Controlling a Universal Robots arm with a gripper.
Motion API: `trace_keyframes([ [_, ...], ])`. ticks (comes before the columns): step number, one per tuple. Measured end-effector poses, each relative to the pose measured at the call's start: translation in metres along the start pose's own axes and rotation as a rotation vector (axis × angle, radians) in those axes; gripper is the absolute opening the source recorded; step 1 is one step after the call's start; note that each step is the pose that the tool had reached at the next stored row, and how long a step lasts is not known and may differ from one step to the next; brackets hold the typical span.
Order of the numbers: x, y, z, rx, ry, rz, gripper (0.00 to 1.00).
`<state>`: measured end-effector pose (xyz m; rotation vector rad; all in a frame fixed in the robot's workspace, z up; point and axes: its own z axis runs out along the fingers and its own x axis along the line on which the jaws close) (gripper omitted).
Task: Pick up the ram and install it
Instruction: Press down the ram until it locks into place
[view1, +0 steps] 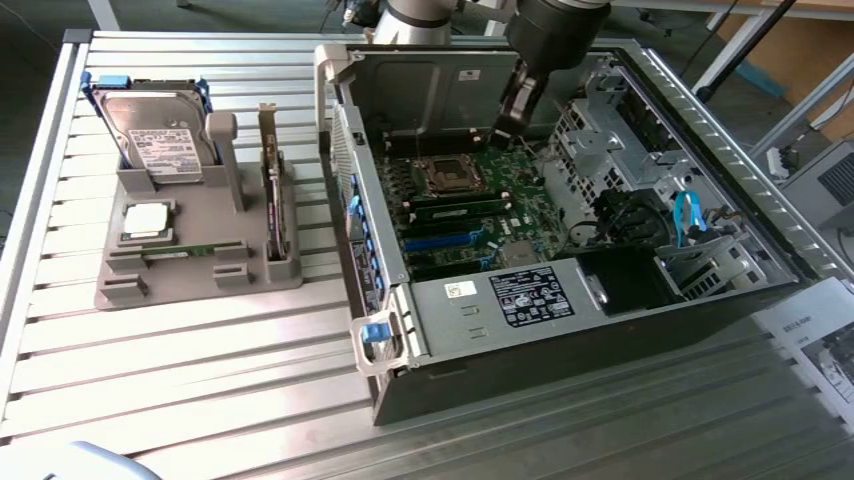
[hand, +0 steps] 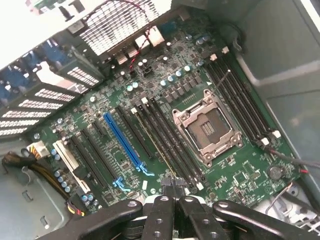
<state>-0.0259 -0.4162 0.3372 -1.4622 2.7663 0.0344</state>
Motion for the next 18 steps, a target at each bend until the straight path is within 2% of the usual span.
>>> trace_keyframes([
  [18, 0.0000, 0.0000, 0.0001, 0.0043, -0.0028, 0.202, 0.10],
])
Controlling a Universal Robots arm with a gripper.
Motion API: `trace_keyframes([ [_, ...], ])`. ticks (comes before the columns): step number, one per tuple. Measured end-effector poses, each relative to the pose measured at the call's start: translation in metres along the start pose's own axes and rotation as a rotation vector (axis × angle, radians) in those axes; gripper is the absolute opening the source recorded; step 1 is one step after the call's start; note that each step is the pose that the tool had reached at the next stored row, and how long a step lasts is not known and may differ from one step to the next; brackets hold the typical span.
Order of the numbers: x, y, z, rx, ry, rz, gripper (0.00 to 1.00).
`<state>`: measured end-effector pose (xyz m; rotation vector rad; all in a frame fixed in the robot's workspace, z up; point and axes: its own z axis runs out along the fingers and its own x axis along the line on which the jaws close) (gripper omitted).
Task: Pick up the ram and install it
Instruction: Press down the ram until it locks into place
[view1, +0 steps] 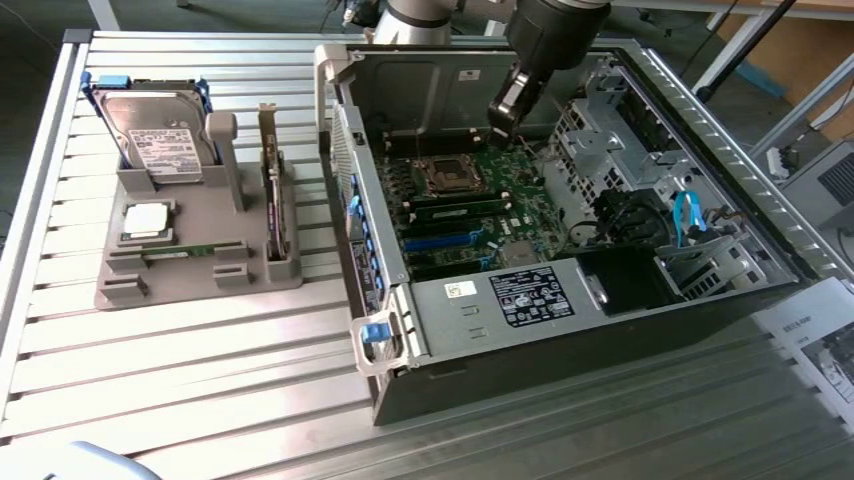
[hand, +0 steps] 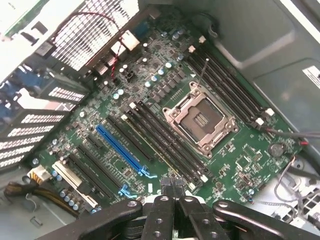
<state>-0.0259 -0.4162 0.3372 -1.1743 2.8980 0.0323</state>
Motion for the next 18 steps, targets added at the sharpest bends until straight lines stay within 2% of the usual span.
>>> trace_keyframes([
  [18, 0.0000, 0.0000, 0.0000, 0.0047, -0.0031, 0.220, 0.10],
])
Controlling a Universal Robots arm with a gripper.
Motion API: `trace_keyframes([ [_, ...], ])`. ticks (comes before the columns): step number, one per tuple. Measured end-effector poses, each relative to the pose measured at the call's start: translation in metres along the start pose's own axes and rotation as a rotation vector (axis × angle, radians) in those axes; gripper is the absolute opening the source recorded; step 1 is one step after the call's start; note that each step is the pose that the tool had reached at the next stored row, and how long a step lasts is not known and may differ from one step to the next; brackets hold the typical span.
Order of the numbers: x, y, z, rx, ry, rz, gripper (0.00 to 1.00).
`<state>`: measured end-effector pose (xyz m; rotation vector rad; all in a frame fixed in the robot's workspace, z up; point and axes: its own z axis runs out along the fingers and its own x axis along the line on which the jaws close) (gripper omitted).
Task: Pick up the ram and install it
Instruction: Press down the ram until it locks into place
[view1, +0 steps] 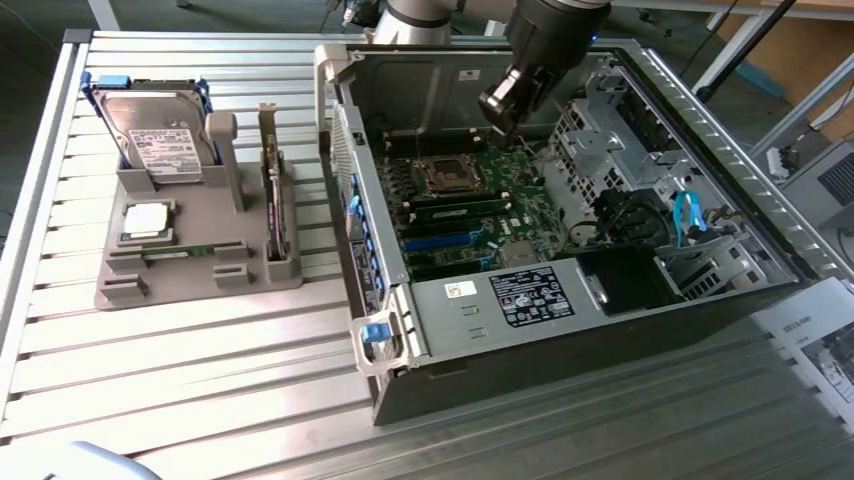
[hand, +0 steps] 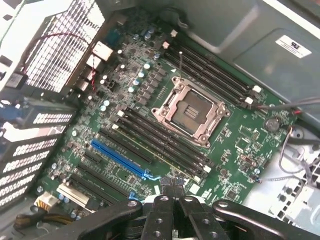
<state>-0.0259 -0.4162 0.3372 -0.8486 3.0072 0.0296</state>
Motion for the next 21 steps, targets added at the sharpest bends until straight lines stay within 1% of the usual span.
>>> trace_keyframes([
  [21, 0.0000, 0.0000, 0.0000, 0.0057, -0.0036, 0.268, 0.10],
])
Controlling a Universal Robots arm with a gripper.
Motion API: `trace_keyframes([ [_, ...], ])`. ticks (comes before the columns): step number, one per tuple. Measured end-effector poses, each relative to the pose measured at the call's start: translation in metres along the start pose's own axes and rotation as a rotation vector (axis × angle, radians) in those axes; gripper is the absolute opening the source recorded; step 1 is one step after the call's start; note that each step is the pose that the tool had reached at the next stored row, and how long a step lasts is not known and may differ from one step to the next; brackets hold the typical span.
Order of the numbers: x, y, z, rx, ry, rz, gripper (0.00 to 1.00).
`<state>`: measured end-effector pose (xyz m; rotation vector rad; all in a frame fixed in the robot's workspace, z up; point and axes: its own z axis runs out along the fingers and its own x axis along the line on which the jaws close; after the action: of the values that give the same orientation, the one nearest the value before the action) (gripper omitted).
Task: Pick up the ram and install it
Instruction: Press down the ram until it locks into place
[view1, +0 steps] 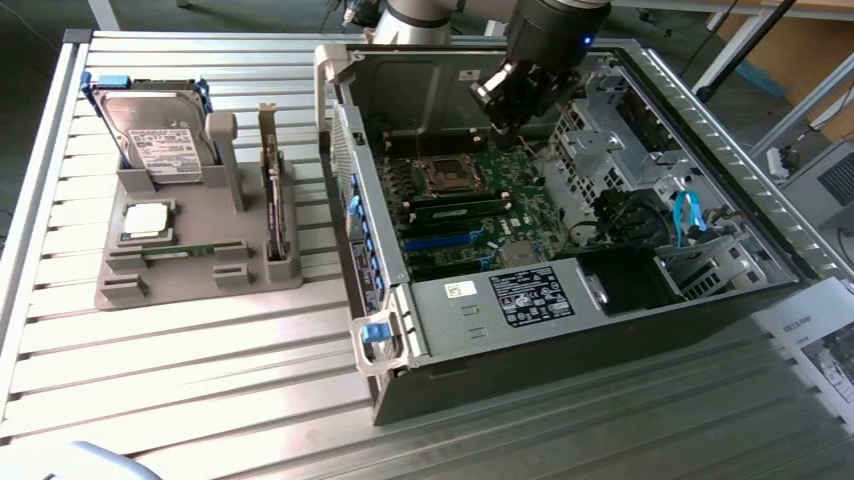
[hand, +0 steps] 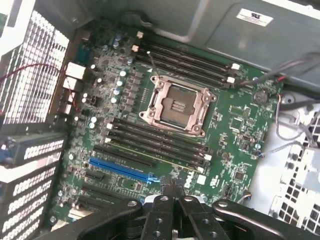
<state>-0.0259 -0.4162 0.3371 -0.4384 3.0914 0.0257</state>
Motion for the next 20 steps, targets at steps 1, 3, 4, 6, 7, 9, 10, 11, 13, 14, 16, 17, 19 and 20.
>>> trace_keyframes([
  [1, 0.0000, 0.0000, 0.0000, 0.0003, -0.0002, 0.013, 0.10],
  [3, 0.0000, 0.0000, 0.0000, 0.0008, -0.0005, 0.038, 0.10],
  [4, 0.0000, 0.0000, 0.0000, 0.0011, -0.0007, 0.051, 0.10],
  [6, 0.0000, 0.0000, 0.0000, 0.0016, -0.0010, 0.076, 0.10],
  [7, 0.0000, 0.0000, 0.0000, 0.0019, -0.0012, 0.088, 0.10],
  [9, 0.0000, 0.0000, 0.0000, 0.0023, -0.0015, 0.112, 0.10],
  [10, 0.0000, 0.0000, 0.0000, 0.0027, -0.0017, 0.127, 0.10],
  [11, 0.0000, 0.0000, 0.0000, 0.0030, -0.0019, 0.140, 0.10],
  [13, 0.0000, 0.0000, 0.0000, 0.0035, -0.0022, 0.164, 0.10],
  [14, 0.0000, 0.0000, 0.0000, 0.0037, -0.0024, 0.175, 0.10],
  [16, 0.0000, 0.0000, 0.0000, 0.0041, -0.0027, 0.197, 0.10],
  [17, 0.0000, 0.0000, 0.0000, 0.0044, -0.0028, 0.207, 0.10],
  [19, 0.0000, 0.0000, 0.0000, 0.0047, -0.0030, 0.223, 0.10],
  [20, 0.0000, 0.0000, 0.0000, 0.0047, -0.0031, 0.225, 0.10],
])
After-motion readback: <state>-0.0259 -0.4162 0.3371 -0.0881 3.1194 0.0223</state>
